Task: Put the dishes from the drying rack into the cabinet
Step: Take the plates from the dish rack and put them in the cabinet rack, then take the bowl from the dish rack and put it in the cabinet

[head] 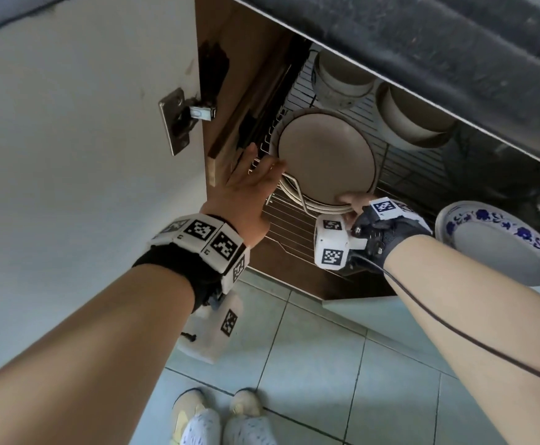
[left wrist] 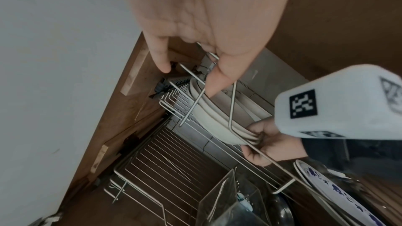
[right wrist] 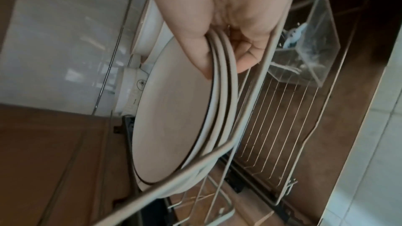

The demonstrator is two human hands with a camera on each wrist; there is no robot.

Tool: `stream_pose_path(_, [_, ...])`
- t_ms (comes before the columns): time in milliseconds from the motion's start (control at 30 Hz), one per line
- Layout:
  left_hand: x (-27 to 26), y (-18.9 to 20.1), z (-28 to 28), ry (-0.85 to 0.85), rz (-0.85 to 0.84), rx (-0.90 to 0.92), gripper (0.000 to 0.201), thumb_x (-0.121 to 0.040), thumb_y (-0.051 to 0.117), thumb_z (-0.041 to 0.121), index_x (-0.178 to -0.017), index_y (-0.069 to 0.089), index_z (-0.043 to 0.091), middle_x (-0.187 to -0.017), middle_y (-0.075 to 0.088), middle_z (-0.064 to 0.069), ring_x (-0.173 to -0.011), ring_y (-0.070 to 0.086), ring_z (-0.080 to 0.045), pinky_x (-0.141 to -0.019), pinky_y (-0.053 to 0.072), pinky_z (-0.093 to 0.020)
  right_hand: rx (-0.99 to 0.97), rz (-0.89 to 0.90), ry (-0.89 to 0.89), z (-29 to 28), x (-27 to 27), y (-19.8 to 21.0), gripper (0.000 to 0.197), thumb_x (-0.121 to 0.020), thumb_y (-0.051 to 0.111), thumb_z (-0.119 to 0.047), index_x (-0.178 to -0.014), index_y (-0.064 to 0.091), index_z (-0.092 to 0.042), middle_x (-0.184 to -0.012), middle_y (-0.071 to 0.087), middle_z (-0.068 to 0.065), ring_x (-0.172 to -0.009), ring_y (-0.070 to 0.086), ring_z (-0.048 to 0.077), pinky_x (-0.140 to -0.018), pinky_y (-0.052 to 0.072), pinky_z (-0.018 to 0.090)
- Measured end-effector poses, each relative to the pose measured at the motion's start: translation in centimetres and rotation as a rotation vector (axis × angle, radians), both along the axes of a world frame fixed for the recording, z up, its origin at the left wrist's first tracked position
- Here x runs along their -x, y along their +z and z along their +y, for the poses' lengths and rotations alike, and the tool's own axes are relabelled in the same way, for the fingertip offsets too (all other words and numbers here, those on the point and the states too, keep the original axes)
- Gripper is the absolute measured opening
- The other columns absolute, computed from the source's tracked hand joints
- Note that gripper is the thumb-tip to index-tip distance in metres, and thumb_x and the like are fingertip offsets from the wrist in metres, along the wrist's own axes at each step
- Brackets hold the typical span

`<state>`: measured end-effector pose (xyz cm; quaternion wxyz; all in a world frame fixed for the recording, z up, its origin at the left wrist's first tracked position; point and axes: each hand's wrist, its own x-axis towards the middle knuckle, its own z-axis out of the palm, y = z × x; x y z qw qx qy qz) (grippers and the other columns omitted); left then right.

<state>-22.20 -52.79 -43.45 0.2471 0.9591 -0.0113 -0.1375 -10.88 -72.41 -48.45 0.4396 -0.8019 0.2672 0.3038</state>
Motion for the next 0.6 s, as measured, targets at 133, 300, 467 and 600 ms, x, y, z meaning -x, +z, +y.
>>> stream_pose_path(133, [0.2, 0.7, -0.1, 0.008, 0.060, -0.015, 0.087, -0.083, 0.050, 0.005, -0.147, -0.002, 0.031, -0.158, -0.006, 0.014, -0.144, -0.019, -0.012, -0.120, 0.008, -0.042, -0.202, 0.010, -0.199, 0.2, 0.6, 0.4, 0.011, -0.090, 0.050, -0.010, -0.098, 0.058, -0.008, -0.113, 0.056, 0.014, -0.077, 0.071, 0.012, -0.059, 0.053, 0.018])
stream_pose_path(300, [2.4, 5.1, -0.8, 0.161, 0.351, 0.168, 0.070, -0.085, 0.047, 0.008, -0.147, 0.019, 0.028, -0.159, 0.010, 0.006, -0.146, 0.015, -0.019, -0.116, 0.023, -0.036, -0.256, -0.023, -0.217, 1.3, 5.3, 7.3, 0.017, -0.086, 0.052, 0.001, -0.072, 0.052, -0.008, -0.079, 0.050, 0.006, -0.073, 0.053, 0.015, -0.085, 0.049, 0.030])
stream_pose_path(467, [9.4, 13.7, -2.0, 0.571, 0.539, 0.710, 0.031, -0.085, 0.052, 0.010, -0.114, 0.061, 0.018, -0.108, 0.064, -0.006, -0.096, 0.062, -0.017, -0.073, 0.046, -0.025, -0.402, 0.090, 0.194, 5.0, 12.6, 19.4, 0.024, -0.088, 0.046, 0.001, -0.108, 0.055, -0.009, -0.081, 0.062, 0.007, -0.070, 0.059, 0.016, -0.064, 0.047, 0.023])
stream_pose_path(600, [12.9, 22.2, -0.6, 0.693, 0.490, 0.818, 0.011, -0.086, 0.051, 0.010, -0.085, 0.060, 0.018, -0.074, 0.068, 0.002, -0.057, 0.062, 0.000, -0.063, 0.039, -0.022, -0.433, 0.041, 0.631, 7.8, 16.4, 28.5, 0.020, -0.086, 0.048, 0.001, -0.099, 0.056, -0.014, -0.076, 0.061, 0.002, -0.064, 0.054, 0.011, -0.058, 0.041, 0.019])
